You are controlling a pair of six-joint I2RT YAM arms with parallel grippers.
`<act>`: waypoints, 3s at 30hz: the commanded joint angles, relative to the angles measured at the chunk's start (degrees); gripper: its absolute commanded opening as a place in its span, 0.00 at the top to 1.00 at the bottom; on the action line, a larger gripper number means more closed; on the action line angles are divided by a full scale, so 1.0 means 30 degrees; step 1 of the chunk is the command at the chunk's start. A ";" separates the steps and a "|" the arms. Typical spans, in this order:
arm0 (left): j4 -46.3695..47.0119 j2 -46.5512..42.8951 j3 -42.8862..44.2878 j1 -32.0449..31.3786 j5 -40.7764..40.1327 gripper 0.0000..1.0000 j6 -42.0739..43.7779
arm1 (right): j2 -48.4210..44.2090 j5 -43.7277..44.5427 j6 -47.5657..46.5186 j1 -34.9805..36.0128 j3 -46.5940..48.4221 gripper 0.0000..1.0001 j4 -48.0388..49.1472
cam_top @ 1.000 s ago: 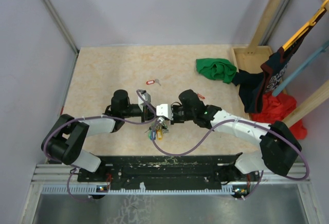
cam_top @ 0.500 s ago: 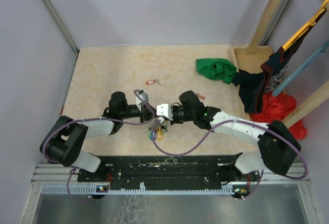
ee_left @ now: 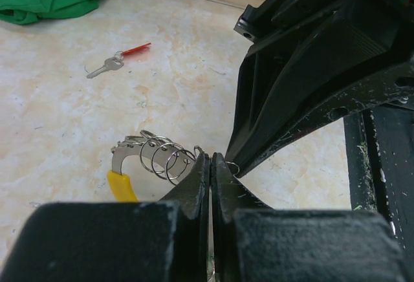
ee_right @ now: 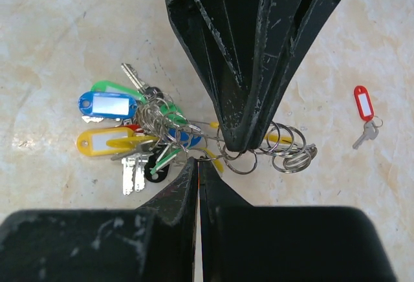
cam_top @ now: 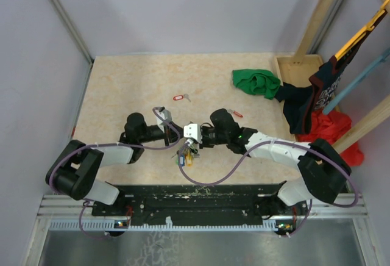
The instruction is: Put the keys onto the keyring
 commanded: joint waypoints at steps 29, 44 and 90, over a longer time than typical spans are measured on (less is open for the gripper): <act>0.3845 -0.0757 -0.0977 0.0084 -0.1646 1.00 -0.0371 | -0.2371 0.0977 0.6362 -0.1909 -0.3448 0.75 0.8339; 0.4174 -0.0701 -0.0989 0.0094 -0.1199 1.00 -0.0399 | 0.0250 -0.5602 1.0916 -0.3912 -0.2828 0.62 1.1383; 0.4348 -0.0787 -0.1108 0.0082 -0.0386 0.96 -0.0211 | 0.2096 -0.9466 0.4178 -0.4738 0.1686 1.00 0.2558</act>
